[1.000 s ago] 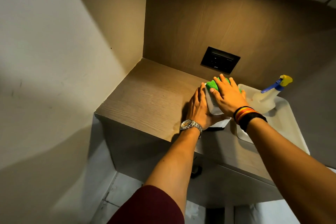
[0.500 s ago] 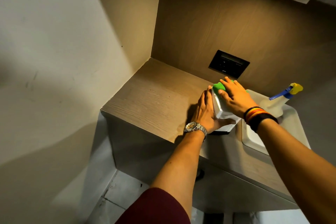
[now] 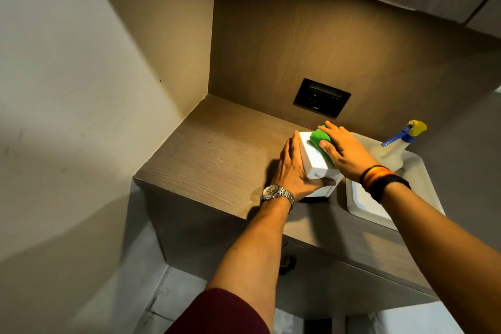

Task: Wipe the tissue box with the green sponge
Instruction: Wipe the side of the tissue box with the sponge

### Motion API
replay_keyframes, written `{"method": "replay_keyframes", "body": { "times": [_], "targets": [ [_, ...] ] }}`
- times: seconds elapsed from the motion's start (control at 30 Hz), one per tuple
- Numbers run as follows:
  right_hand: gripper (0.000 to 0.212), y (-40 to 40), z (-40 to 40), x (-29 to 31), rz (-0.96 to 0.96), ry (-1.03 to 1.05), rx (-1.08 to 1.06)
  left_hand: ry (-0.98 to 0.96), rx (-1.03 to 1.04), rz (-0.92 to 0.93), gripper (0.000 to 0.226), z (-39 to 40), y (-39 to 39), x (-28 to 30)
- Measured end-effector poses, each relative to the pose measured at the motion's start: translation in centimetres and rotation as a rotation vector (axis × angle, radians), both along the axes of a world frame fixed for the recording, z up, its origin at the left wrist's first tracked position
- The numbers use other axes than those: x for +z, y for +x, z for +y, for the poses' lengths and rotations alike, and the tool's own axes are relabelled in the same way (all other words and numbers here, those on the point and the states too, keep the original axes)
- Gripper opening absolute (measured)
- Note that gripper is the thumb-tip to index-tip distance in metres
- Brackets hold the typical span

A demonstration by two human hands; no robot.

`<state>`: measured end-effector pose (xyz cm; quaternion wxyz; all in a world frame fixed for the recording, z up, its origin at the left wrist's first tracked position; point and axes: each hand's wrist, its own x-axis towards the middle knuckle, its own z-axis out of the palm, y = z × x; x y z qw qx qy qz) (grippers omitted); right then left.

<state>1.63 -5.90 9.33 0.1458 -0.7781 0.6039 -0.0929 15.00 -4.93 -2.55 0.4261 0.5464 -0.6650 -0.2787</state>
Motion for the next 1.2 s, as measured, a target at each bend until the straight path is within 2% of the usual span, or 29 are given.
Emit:
{"method": "replay_keyframes", "body": {
  "times": [0.1,0.33,0.5,0.6,0.7,0.77,0.9,1.07,1.2],
  "targets": [
    [0.053,1.9,-1.4,0.3,0.032,-0.002,-0.011,0.001,0.016,-0.005,0.147,0.1,-0.2,-0.1],
    [0.055,0.8,3.6,-0.2,-0.018,-0.077,0.233,-0.058,0.029,-0.002,0.138,0.4,0.3,0.4],
    [0.053,-1.5,1.9,0.0,-0.054,-0.041,0.1,-0.021,0.002,-0.079,0.141,0.0,0.1,0.3],
    [0.049,-0.1,-0.7,0.2,-0.063,-0.014,0.004,0.0,0.007,-0.033,0.144,-0.1,0.0,0.0],
    [0.048,2.2,-2.1,0.2,-0.017,-0.047,-0.002,0.003,0.027,-0.018,0.145,-0.2,-0.2,-0.2],
    [0.048,3.3,-1.5,0.0,0.0,-0.087,0.059,-0.022,0.049,-0.013,0.139,-0.1,0.0,-0.1],
    [0.049,2.3,1.9,-0.7,-0.011,-0.097,0.261,-0.129,0.047,-0.032,0.103,-0.1,0.4,0.2],
    [0.051,-0.9,2.6,0.0,-0.036,-0.064,0.269,-0.051,-0.009,-0.01,0.136,0.3,0.5,0.3],
    [0.048,-0.3,-0.2,0.0,-0.043,-0.039,0.086,-0.036,-0.024,-0.039,0.143,-0.2,0.6,0.3]
  ]
}}
